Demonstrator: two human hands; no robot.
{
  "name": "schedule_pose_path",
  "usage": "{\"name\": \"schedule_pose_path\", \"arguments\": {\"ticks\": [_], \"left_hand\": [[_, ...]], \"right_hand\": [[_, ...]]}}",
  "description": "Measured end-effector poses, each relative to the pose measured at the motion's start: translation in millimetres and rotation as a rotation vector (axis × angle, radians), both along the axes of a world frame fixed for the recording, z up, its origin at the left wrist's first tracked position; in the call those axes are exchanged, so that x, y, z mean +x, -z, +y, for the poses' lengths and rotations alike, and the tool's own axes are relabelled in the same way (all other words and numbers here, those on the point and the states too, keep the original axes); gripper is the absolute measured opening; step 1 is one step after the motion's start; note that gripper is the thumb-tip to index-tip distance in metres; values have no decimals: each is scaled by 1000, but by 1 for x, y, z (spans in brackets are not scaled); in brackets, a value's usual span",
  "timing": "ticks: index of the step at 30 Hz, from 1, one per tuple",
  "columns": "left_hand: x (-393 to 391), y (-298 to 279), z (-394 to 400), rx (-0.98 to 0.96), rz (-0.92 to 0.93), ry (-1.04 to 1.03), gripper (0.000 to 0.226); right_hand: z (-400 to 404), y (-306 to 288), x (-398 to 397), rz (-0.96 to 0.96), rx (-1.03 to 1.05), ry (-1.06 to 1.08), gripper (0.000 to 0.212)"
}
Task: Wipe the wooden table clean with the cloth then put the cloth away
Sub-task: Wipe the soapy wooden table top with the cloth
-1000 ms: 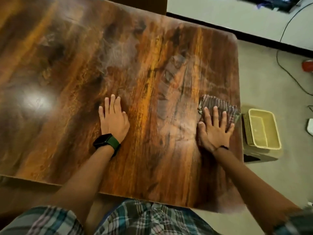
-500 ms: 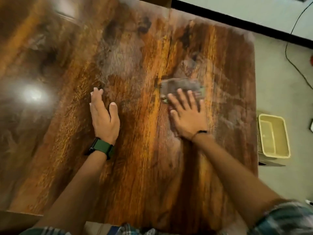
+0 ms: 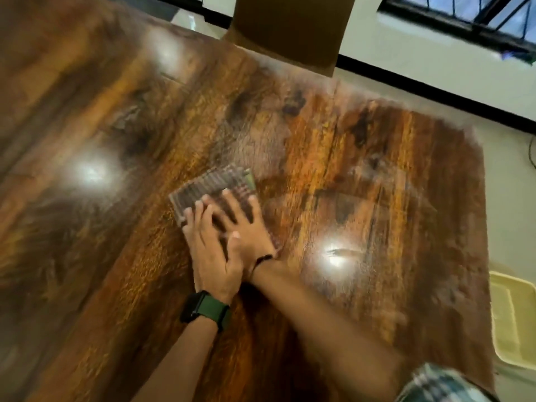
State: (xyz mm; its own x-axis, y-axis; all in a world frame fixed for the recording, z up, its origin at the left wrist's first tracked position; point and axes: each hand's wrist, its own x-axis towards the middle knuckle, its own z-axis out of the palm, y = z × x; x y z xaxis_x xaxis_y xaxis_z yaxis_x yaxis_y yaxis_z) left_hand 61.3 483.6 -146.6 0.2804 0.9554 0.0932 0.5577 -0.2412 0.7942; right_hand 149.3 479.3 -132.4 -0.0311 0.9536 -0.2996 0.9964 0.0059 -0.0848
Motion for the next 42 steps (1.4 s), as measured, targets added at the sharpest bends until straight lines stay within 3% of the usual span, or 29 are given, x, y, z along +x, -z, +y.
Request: {"name": "schedule_pose_path", "arguments": {"ticks": [2,4,6,8,11,15,18,23,25,27,30,36,39,42], "left_hand": [[-1,1,2,-1,-23,-46,72],[0,0,0,-4,1,-21,77],[1,-2,-1,-17,9,-6,83],[2,-4,-1,-15,47,10,84],[7,-2,0,3,195,60,81],[17,-1,4,12,253,26,81],[31,-5,14,0,146,-67,85],[76,-13,85,33,47,-152,80],[86,-8,105,38,110,-153,83],[88,-3,107,59,220,-98,89],[87,-2,105,60,323,-26,88],[93,-2,107,76,498,121,82],[95,-1,108,100,547,180,75],[98,-3,108,119,556,213,70]], "right_hand": [[4,2,-3,9,8,-145,70],[12,2,35,50,65,-122,58],[16,2,95,69,99,119,51],[2,0,164,25,114,447,58],[-48,-2,242,-10,117,870,58],[-39,-3,243,16,111,1075,49],[14,1,202,31,136,877,57],[106,3,87,10,54,20,54],[128,7,82,-41,56,-157,57],[145,10,106,4,107,-102,53],[154,8,173,115,159,264,48],[76,2,315,13,158,885,48],[82,1,312,-1,146,950,49],[127,1,285,9,146,830,50]]}}
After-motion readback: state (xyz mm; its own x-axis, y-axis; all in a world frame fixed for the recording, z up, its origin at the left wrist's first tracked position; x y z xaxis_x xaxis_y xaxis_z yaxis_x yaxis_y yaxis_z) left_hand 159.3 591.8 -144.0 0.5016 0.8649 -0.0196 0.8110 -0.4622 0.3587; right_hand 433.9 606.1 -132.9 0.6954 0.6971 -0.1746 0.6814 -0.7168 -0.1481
